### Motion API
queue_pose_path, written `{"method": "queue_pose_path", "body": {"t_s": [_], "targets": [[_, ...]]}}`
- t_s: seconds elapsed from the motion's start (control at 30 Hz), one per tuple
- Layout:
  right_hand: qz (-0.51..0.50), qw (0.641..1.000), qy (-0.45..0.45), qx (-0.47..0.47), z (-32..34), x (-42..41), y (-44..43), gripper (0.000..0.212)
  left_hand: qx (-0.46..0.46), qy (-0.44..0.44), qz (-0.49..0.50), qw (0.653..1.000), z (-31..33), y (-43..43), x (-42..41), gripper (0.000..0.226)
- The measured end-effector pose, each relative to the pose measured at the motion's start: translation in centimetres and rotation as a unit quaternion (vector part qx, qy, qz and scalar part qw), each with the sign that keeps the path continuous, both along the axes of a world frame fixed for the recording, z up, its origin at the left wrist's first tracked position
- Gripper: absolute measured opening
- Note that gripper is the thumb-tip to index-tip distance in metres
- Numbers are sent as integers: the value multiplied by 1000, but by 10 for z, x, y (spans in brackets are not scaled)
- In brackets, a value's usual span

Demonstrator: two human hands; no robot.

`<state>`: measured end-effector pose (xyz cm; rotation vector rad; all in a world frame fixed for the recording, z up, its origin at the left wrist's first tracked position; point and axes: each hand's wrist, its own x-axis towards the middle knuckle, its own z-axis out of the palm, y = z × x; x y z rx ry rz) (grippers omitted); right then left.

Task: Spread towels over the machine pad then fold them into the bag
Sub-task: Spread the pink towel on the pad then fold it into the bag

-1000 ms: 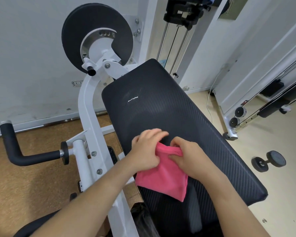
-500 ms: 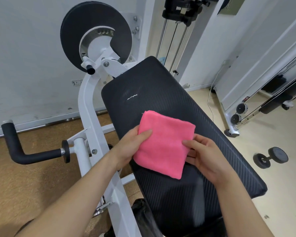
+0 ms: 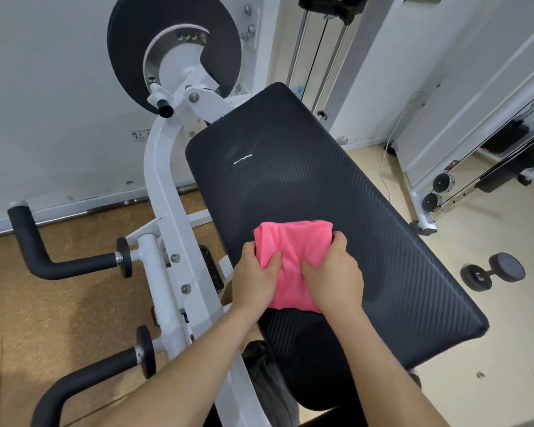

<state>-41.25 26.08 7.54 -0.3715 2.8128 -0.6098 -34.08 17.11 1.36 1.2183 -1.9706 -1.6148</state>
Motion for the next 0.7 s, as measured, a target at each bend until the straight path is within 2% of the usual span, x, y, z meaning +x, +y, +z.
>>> {"method": "queue_pose_path", "body": {"t_s": [0.1, 0.13, 0.2, 0.27, 0.33, 0.37, 0.4, 0.47, 0.57, 0.7], "targets": [[-30, 993, -70, -95, 10, -5, -1, 15, 209, 76, 8, 975, 14, -3, 8, 31], [-34, 988, -82, -126, 13, -4, -1, 9, 220, 93, 4, 971, 20, -4, 11, 30], [-24, 983, -92, -158, 18, 2, -3, 14, 131, 87, -1, 988, 31, -5, 17, 28], [-2, 980, -100, -171, 22, 15, -8, 27, -69, 36, -16, 997, 41, -5, 19, 20], [8, 975, -100, -196, 22, 28, -13, 32, -277, 7, -54, 959, 47, -1, 20, 11], [5, 974, -89, -209, 23, 33, -15, 31, -324, 9, -67, 944, 50, 1, 21, 8], [-4, 972, -74, -221, 23, 36, -17, 30, -325, 21, -70, 943, 54, 2, 21, 5], [-34, 967, -54, -248, 24, 36, -15, 29, -261, 77, -62, 960, 64, 4, 24, 5], [-62, 960, -35, -272, 28, 33, -8, 29, -186, 140, -104, 967, 74, 9, 31, 25], [-78, 948, -68, -300, 34, 34, -5, 24, -166, 175, -157, 958, 79, 16, 43, 47]]}}
